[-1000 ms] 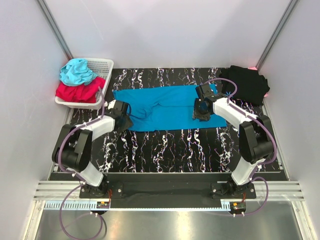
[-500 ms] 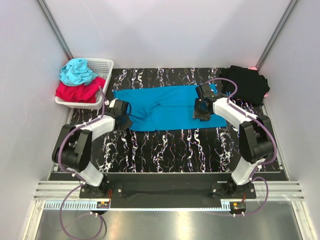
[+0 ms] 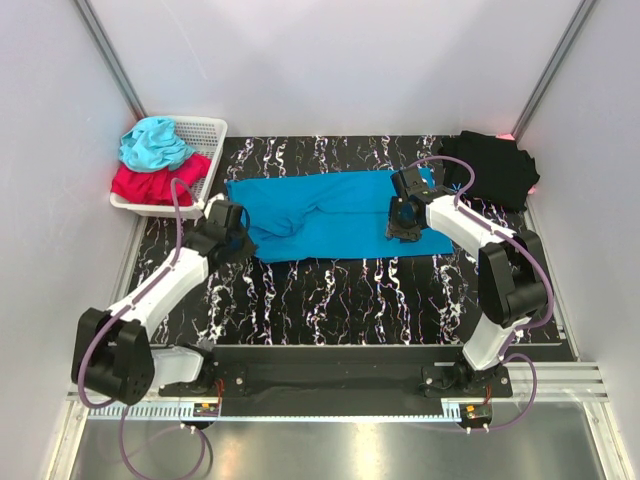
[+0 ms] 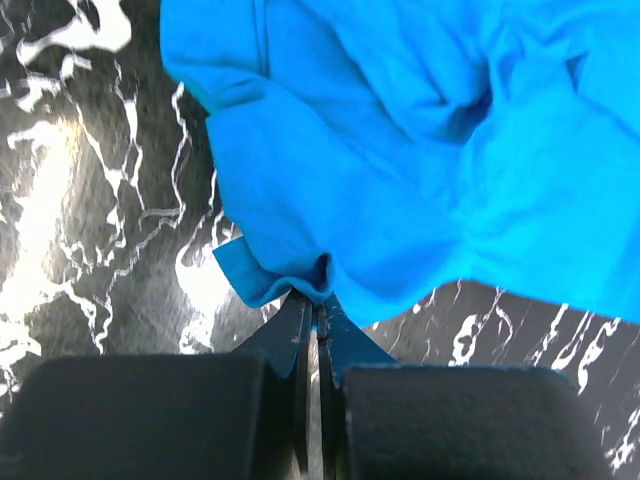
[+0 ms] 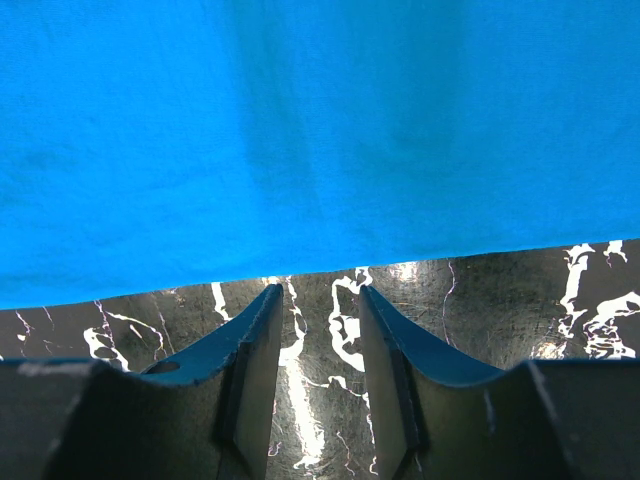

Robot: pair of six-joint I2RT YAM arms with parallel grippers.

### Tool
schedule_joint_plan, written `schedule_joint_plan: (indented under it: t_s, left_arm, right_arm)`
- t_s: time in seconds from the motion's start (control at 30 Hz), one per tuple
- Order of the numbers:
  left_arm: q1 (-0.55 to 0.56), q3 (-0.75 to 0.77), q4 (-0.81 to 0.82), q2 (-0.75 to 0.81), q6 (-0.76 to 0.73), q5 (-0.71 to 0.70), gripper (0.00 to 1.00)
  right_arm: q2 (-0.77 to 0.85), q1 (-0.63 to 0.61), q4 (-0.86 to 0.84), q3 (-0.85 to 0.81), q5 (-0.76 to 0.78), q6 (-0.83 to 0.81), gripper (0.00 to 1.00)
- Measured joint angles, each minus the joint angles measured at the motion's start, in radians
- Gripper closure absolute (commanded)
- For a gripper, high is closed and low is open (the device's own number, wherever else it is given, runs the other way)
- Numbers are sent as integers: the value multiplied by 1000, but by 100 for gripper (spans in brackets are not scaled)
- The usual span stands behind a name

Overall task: Fold and stack the t-shirts
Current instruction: Fold the tshirt

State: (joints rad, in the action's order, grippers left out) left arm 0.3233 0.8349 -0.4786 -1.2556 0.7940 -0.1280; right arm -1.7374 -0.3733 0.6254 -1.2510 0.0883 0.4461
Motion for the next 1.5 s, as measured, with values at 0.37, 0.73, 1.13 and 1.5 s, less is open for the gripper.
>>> schedule_joint_plan:
  t_s: [0.37, 0.73, 1.13, 1.5]
  left_arm:
    - [37, -126, 20, 197, 0, 39, 98]
    - [40, -133, 76, 17, -10, 87, 23]
    - [57, -220, 31, 188, 19, 0, 30]
    - [67, -269, 13, 127, 64, -113, 52]
  right_arm:
    - [-28, -6, 0, -8, -1, 4, 57]
    - [-39, -24, 4, -32, -2, 6, 57]
    - [-50, -25, 7, -32, -2, 6, 58]
    - [-52, -29, 8, -32, -2, 6, 58]
